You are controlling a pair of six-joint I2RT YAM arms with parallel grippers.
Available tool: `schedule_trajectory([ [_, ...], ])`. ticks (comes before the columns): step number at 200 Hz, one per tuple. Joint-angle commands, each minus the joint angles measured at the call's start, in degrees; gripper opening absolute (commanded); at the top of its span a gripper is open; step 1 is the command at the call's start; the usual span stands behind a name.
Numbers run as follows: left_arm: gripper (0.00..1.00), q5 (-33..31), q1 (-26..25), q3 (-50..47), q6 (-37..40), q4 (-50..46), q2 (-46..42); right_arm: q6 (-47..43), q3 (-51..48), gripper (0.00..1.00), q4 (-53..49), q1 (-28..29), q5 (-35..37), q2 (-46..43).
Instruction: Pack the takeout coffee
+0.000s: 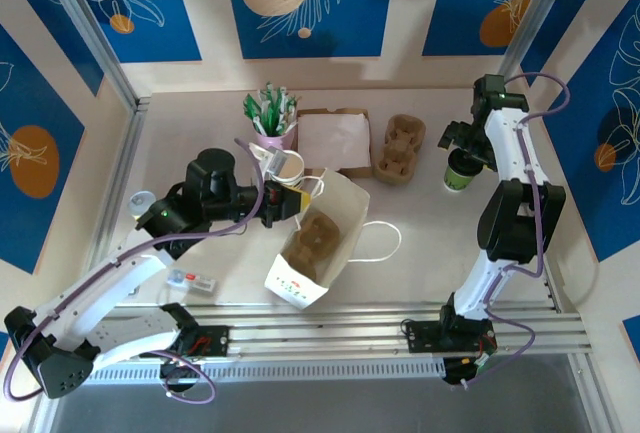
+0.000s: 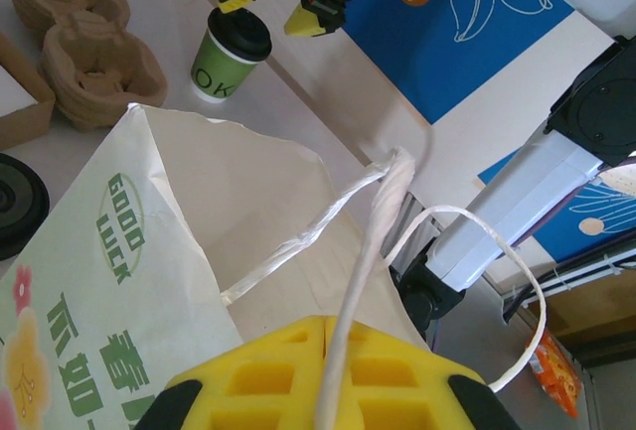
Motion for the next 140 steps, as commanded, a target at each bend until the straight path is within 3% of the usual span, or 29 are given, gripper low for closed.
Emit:
schedule_trajectory([
  [1,0.0,-0.7,0.7,-1.2,-0.9,2.9,-1.1,-1.9,1.5,1.0,-1.2,0.4,0.0,1.9],
  [140,0.0,-2.8,0.8,-2.1,0.7,1.6,-1.5,-4.0,3.5,0.89,-1.5,0.7,0.5,7.8],
])
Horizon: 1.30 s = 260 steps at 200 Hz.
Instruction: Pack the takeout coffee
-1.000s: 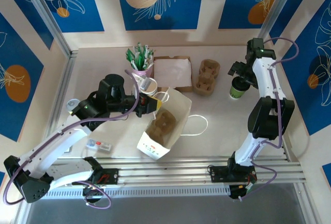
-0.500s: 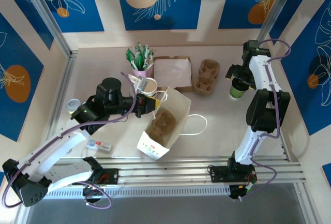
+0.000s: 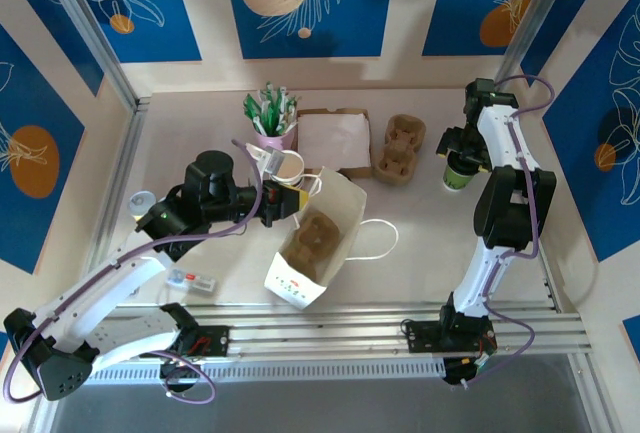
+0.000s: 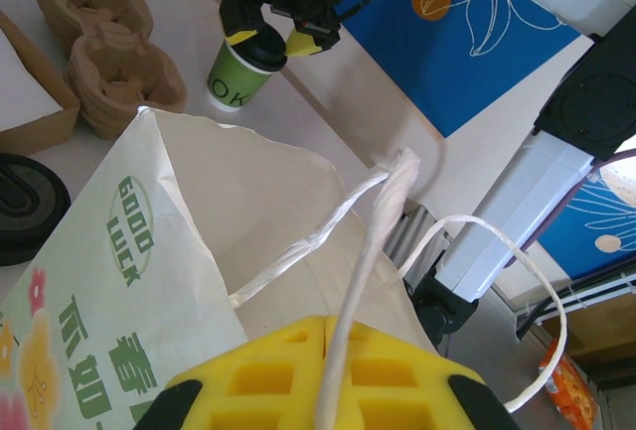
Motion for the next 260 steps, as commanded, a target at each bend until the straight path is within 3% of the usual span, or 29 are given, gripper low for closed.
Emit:
schedule_trajectory([
  [1,0.0,-0.6,0.7,-0.8,1.3,0.5,-0.9,-0.8,1.3,0.89,-0.8,-0.1,-1.2,1.6],
  [260,0.0,-5.6,1.7,-3.2,-2.0,2.1,-2.2,-0.2,3.1,0.92,-2.7,-3.0,-4.4,2.9],
])
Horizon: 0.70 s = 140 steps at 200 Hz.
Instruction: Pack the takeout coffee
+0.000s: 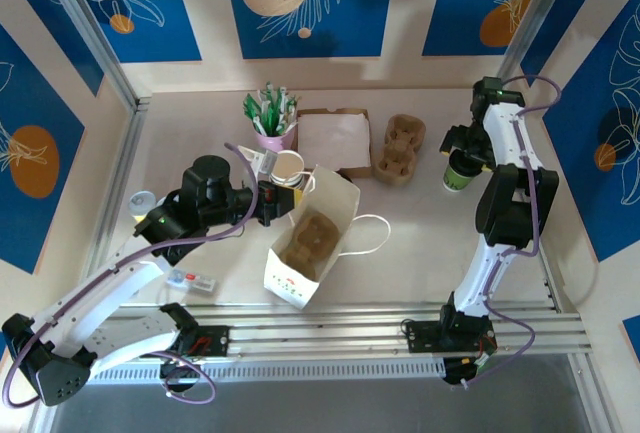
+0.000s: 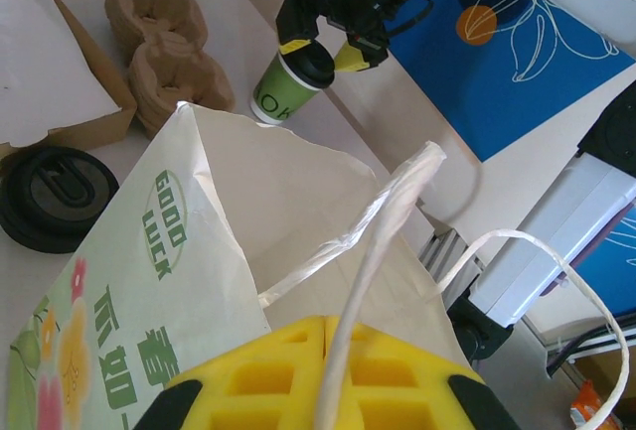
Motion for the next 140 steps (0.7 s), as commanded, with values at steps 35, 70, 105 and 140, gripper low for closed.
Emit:
schedule_trajectory([
  [35,0.0,-1.2,1.0,-0.5,-0.2,1.1,-0.2,-0.3,1.0,0.93,-1.6,0.2,-1.2,2.6],
  [70,0.0,-1.7,1.2,-0.8,-0.1,1.1,-0.2,-0.4,2.0,0.92,-2.1,0.7,-2.6,2.7],
  [105,0.0,-1.8,1.5,-1.4,-0.4,1.5,0.2,-0.5,4.3,0.91,-3.1,1.9,-2.2,2.1],
  [140,0.0,-1.8,1.6,-1.9,-0.6,1.7,0.2,-0.5,5.4,0.87,-3.9,2.3,-2.9,2.0],
])
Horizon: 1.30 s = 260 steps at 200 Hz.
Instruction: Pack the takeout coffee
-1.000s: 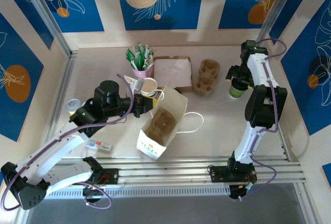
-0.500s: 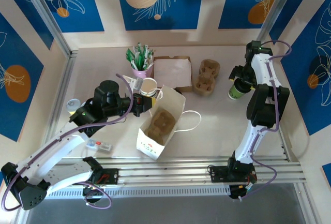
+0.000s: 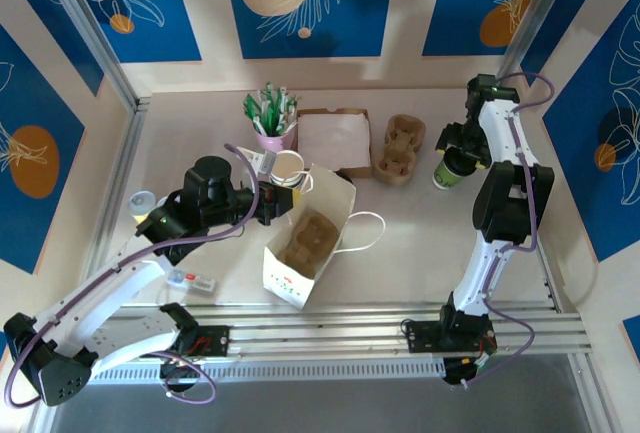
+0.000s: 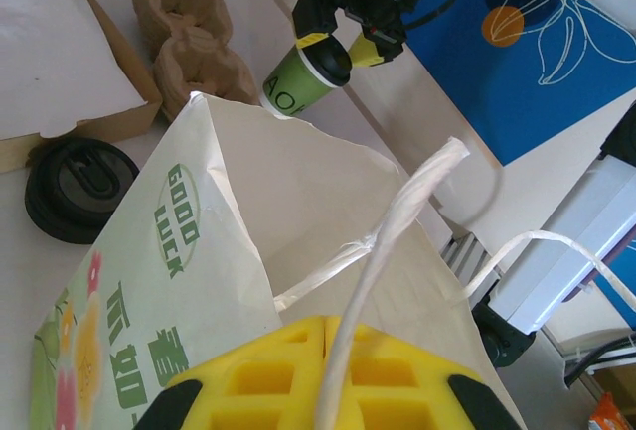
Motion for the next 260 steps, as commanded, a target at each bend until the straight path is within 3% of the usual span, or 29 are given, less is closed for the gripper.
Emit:
schedule_trajectory([
  [1,0.0,-0.3,0.9,-0.8,-0.6,1.8,0.1,-0.5,1.9,0.87,-2.2,0.4,-1.6,0.0],
  [260,0.0,-0.2,1.2,-8.1,-5.2,6.1,-2.6,-5.0,-1.7,0.91,-3.6,7.0,2.5,-2.6],
])
